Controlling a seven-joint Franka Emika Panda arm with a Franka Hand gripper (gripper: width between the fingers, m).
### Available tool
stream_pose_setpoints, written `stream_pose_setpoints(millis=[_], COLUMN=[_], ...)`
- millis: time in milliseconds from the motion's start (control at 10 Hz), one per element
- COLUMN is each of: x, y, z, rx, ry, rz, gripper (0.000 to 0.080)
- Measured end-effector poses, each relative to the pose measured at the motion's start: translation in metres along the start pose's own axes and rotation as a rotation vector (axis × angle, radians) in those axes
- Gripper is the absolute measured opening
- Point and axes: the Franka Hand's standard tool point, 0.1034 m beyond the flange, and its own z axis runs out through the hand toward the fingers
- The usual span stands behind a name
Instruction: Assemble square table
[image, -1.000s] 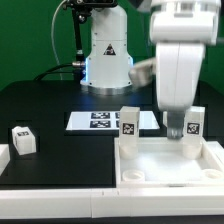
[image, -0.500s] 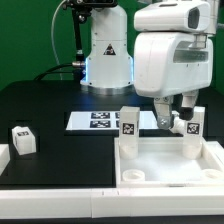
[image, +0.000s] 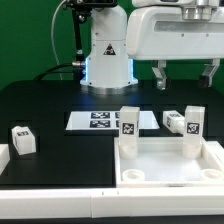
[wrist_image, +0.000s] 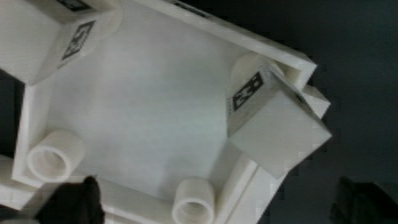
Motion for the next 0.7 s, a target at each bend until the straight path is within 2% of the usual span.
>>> stream_pose_setpoints(millis=[300, 400, 600, 700], x=[-0.005, -0.018, -0.054, -0.055], y=[-0.001, -0.007, -0.029, -0.029], z=[0.005, 0.004, 0.002, 0.0], rx=[0.005, 0.01, 0.015, 0.013], ry=[0.0, 0.0, 0.026, 0.033], rz=[-0.042, -0.083, -0.187, -0.19], gripper=[0.0649, 0.0649, 0.0649, 0.0649])
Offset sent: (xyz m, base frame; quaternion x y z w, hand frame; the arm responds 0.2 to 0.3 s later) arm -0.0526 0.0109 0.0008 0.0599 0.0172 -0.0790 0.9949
